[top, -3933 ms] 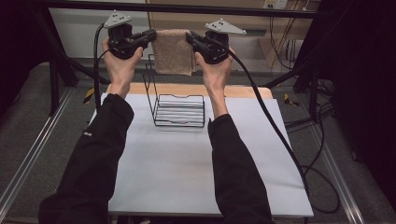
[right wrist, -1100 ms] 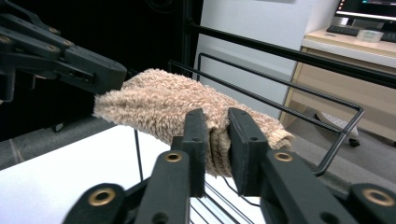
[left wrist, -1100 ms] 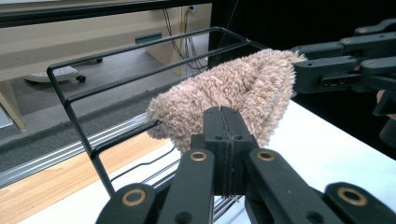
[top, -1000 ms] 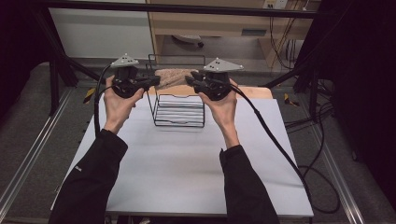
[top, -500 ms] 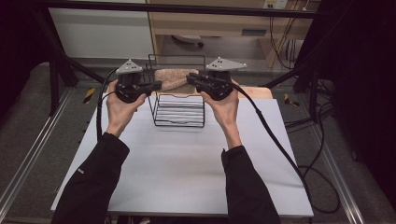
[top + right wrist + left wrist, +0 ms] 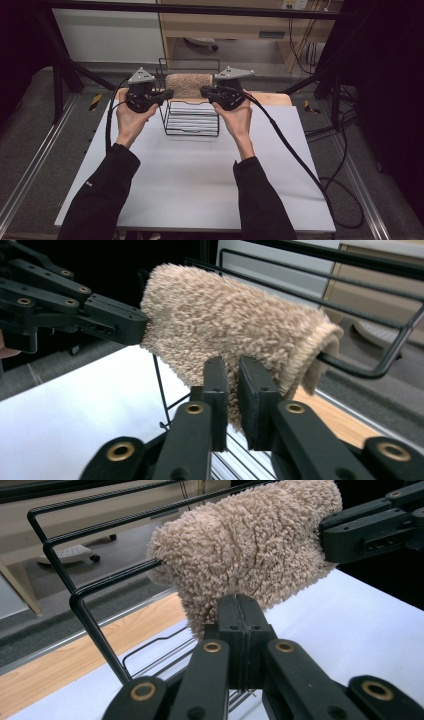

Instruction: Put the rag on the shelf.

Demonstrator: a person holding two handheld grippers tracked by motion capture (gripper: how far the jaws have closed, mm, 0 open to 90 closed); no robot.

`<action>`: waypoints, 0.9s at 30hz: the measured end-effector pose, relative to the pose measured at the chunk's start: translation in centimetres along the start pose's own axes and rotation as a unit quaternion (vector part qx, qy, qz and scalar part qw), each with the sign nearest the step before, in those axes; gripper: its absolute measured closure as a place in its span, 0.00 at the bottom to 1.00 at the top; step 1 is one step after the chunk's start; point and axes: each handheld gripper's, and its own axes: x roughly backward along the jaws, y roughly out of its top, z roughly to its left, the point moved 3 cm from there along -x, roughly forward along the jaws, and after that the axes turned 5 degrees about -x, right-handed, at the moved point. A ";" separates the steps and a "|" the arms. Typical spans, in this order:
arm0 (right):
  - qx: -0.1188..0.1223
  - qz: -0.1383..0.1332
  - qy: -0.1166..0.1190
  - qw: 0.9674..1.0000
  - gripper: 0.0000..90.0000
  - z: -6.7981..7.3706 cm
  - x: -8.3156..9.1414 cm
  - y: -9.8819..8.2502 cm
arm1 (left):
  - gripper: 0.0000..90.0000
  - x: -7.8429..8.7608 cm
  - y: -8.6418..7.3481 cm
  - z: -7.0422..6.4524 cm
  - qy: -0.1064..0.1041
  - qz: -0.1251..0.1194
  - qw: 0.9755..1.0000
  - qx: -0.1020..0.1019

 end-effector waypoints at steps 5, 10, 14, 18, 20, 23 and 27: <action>-0.013 -0.001 -0.003 1.000 0.99 -0.7 -0.4 -0.7 | 0.99 -0.5 -0.1 0.2 0.005 0.000 1.000 -0.001; -0.004 -0.004 -0.005 1.000 0.97 -0.8 -0.5 -0.8 | 0.96 -0.7 -0.1 0.1 0.005 -0.002 1.000 -0.002; -0.002 -0.013 0.003 1.000 0.92 -0.5 0.1 -0.6 | 0.91 -0.2 -0.1 -0.1 -0.001 -0.003 1.000 0.001; -0.008 -0.021 0.009 1.000 0.81 -0.4 1.2 -0.5 | 0.81 0.4 -0.2 -0.2 -0.005 0.001 1.000 0.003; -0.009 -0.022 0.008 1.000 0.77 -0.5 1.8 -0.4 | 0.76 0.7 -0.4 -0.3 -0.005 0.007 1.000 0.001; -0.014 -0.021 0.012 1.000 0.69 -0.5 2.8 -0.6 | 0.68 1.0 -0.8 -0.4 -0.007 0.015 1.000 0.002; -0.020 -0.015 0.010 1.000 0.59 -0.9 4.0 -1.4 | 0.59 1.7 -1.7 -0.6 -0.003 0.022 1.000 0.001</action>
